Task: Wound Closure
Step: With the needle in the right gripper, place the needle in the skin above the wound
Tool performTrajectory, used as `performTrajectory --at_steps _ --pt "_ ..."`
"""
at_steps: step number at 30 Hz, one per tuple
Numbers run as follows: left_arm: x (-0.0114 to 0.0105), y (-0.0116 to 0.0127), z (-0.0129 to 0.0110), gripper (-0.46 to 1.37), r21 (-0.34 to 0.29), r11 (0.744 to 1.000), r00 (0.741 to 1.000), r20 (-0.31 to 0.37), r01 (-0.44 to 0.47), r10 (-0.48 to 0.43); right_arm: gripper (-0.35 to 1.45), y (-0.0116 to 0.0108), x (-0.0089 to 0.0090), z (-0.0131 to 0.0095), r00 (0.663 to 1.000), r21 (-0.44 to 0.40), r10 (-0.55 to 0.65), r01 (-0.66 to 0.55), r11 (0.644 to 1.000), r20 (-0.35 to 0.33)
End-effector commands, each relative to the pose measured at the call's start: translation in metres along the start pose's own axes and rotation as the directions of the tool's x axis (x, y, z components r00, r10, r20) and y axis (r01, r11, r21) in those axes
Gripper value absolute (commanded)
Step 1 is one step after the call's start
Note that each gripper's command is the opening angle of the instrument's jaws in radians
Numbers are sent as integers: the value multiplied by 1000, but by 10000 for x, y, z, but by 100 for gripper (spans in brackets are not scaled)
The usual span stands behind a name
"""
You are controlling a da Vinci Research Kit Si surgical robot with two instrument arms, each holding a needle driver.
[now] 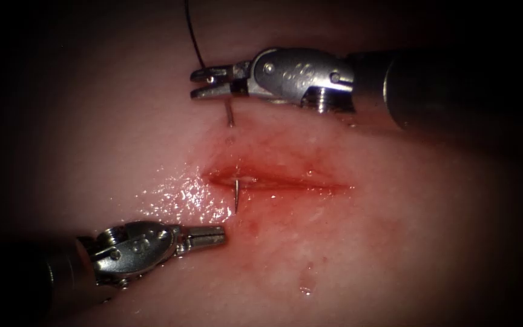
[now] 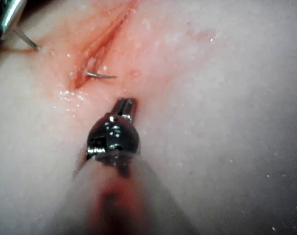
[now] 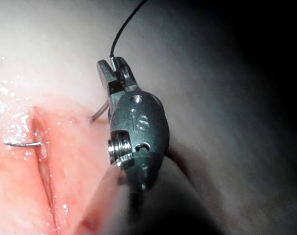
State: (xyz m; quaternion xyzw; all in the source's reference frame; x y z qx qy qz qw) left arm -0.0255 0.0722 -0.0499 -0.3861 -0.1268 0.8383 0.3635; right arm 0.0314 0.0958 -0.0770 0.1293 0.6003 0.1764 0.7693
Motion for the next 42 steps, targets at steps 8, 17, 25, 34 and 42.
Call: performTrajectory --at_steps 8,17,25,34,42 --pt "6 -16 -1 -8 3 1000 1000 -3 -10 10 -35 -11 -4 -2 964 15 263 -263 965 34" --pt "10 -25 -1 -17 17 1000 1000 -6 -14 14 -35 -22 -16 -5 906 33 414 -418 908 85" --pt "13 -25 -3 -15 13 1000 1000 -4 -4 4 -35 -44 -30 3 830 65 546 -554 830 110" --pt "14 -25 -4 -15 14 1000 1000 -5 -10 10 -35 -53 -43 7 618 59 773 -785 617 142" --pt "15 -26 -5 -15 17 1000 1000 -5 -9 9 -35 -68 -52 9 550 101 821 -835 540 155"
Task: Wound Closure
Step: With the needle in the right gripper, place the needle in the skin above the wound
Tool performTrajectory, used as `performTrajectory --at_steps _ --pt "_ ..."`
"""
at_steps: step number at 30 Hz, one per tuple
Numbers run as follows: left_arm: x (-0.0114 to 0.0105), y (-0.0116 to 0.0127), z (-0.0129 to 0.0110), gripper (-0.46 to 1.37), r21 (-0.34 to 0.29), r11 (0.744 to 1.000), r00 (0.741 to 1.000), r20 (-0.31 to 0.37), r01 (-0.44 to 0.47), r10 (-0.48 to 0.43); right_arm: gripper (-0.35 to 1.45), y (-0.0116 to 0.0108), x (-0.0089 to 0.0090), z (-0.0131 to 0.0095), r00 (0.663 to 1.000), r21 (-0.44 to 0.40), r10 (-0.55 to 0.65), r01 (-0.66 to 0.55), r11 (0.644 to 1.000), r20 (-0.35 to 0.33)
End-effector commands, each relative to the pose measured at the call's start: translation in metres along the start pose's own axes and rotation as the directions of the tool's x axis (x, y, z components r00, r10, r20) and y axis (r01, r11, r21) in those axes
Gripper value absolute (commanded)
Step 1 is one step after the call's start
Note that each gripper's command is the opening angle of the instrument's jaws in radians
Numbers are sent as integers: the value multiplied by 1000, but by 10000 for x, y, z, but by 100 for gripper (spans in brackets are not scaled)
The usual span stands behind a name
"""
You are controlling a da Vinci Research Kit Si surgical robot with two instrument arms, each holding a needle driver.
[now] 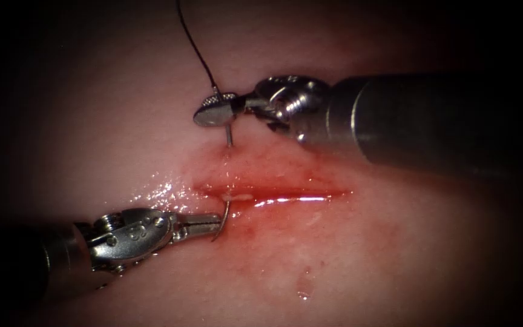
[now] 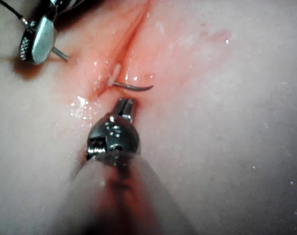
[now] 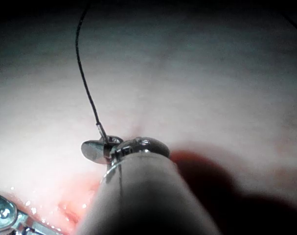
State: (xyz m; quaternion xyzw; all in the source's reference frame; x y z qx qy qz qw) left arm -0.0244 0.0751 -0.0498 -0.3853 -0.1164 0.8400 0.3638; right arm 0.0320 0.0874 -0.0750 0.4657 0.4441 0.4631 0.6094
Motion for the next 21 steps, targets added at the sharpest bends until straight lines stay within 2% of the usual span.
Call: performTrajectory --at_steps 1,6,16,21 --pt "0 0 0 -15 -1 1000 1000 0 0 0 -35 0 -1 0 1000 11 12 -12 1000 -4" --pt "1 -1 -2 -15 3 1000 1000 -1 0 0 -35 -3 -12 2 997 48 71 -71 996 -5" --pt "3 -1 -4 -18 5 999 999 -3 -32 32 -35 -11 -42 9 995 89 101 -101 991 9" --pt "3 -1 -5 -14 4 998 998 -3 -55 55 -35 -11 -48 12 990 88 139 -139 986 14"
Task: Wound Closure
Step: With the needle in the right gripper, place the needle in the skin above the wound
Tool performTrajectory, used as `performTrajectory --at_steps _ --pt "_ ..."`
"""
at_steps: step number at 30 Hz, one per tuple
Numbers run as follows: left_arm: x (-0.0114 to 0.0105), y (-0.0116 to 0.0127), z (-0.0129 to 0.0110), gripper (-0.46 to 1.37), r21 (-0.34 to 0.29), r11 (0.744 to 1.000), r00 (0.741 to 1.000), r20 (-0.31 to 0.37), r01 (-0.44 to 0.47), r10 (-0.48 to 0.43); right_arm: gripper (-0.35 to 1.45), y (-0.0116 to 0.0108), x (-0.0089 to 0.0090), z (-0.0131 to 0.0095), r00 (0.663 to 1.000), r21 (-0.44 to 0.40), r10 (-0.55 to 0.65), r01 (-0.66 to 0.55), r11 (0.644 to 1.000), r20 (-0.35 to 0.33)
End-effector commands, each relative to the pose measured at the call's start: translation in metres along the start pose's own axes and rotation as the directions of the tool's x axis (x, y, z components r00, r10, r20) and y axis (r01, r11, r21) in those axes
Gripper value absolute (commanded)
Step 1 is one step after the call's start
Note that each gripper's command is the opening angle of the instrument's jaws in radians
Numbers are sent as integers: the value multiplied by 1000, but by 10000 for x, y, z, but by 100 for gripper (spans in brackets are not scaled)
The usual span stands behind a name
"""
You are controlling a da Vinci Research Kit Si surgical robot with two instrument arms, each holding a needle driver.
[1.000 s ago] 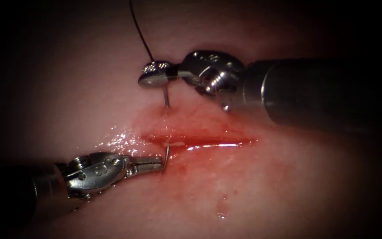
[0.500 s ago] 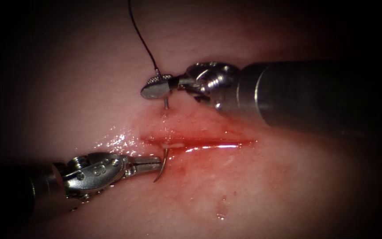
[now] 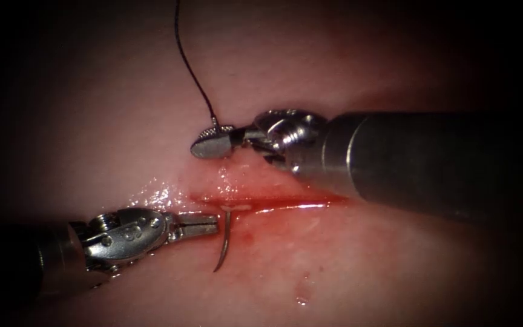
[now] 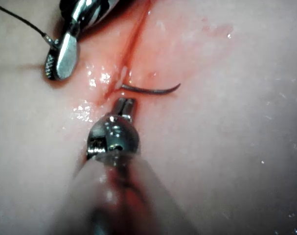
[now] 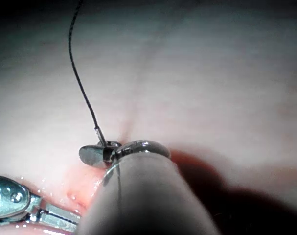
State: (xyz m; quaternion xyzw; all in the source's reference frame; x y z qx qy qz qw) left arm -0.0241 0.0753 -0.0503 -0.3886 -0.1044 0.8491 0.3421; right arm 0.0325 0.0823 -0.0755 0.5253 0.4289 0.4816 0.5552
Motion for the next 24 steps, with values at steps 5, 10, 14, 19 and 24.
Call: performTrajectory --at_steps 5,10,14,19,24 --pt "-1 0 0 -17 1 1000 1000 -2 -26 26 -35 -1 5 -3 1000 -2 25 -25 1000 -11" --pt "-1 2 0 -15 1 997 997 -4 -73 73 -35 -4 10 -6 998 -5 51 -51 999 -33" --pt "-2 3 0 -10 -11 995 995 -5 -102 102 -35 -2 12 -8 997 -7 53 -53 999 -48" --pt "-2 4 0 -1 -28 992 992 -6 -126 126 -15 -2 23 -12 994 15 65 -63 998 -90" --pt "-1 4 0 -1 -32 989 990 -7 -143 143 77 -2 37 -17 988 43 59 -53 998 -143"
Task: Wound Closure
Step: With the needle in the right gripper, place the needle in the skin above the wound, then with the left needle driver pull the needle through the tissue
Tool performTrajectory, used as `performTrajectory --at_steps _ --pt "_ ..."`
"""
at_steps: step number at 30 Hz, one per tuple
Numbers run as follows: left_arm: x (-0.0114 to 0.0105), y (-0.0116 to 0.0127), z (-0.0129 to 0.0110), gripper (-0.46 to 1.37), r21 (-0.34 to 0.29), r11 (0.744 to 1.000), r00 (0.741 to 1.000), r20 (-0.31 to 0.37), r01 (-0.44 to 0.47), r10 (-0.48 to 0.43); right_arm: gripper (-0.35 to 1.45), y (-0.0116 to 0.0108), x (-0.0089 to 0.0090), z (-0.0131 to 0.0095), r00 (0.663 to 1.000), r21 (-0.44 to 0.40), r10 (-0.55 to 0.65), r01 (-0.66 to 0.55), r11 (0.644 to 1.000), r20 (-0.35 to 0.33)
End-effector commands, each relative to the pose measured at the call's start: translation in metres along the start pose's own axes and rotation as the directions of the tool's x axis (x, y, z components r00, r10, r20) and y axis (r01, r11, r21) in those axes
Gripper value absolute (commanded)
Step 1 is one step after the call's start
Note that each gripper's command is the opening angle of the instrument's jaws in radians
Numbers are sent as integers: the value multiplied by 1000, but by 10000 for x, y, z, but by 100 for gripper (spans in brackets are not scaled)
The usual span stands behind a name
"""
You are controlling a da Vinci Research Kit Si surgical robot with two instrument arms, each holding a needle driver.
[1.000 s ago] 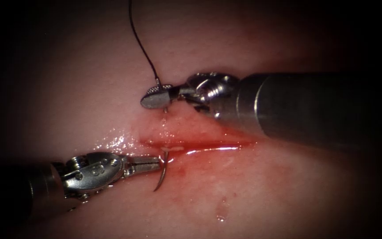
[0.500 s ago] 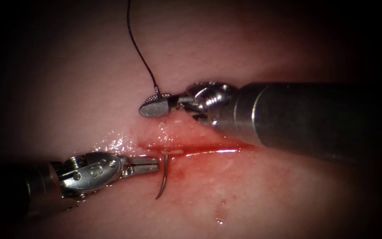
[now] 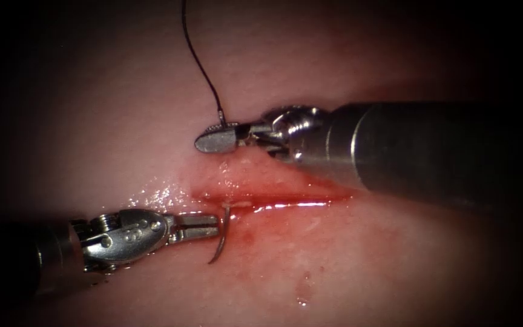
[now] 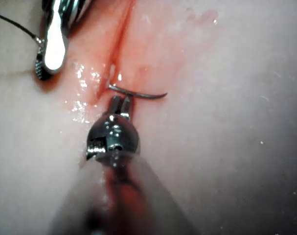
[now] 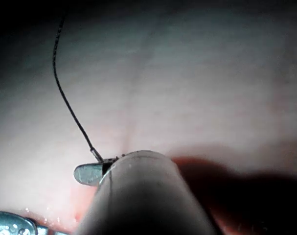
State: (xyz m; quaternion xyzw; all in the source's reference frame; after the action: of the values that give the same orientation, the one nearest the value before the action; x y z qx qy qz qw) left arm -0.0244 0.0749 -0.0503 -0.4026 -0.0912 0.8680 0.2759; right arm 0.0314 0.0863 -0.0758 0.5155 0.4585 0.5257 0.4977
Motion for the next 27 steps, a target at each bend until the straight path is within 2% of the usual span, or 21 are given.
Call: performTrajectory --at_steps 1,5,8,11,12,14,20,22,23,27 --pt "0 0 -1 -1 2 1000 1000 -1 -5 5 85 0 4 -1 1000 3 -22 22 1000 -23" --pt "1 -1 -1 -1 1 1000 1000 0 -5 5 107 0 17 -7 991 -23 -118 117 993 -62" --pt "1 -1 -1 -1 0 1000 1000 0 -4 4 121 1 30 -13 956 -60 -279 275 960 -84" --pt "1 -1 -2 0 0 1000 1000 -1 -10 10 122 3 38 -18 925 -102 -367 357 928 -102" --pt "1 -1 -2 2 -1 1000 1000 -1 -10 10 123 4 42 -20 903 -121 -417 405 906 -104" --pt "2 -1 -2 4 -1 1000 1000 2 -10 10 124 5 45 -22 886 -137 -451 437 889 -104" --pt "3 -2 -3 19 -6 1000 1000 -1 -27 27 123 6 50 -31 802 -172 -591 573 802 -85" --pt "4 -3 -4 24 -6 999 999 -8 -31 31 123 6 51 -37 766 -203 -640 618 760 -65" --pt "4 -3 -4 24 -6 999 999 -8 -31 31 122 6 51 -38 762 -203 -644 622 756 -64" --pt "6 -4 -6 35 -9 998 998 -24 -63 63 122 6 53 -50 691 -269 -723 691 671 -27"
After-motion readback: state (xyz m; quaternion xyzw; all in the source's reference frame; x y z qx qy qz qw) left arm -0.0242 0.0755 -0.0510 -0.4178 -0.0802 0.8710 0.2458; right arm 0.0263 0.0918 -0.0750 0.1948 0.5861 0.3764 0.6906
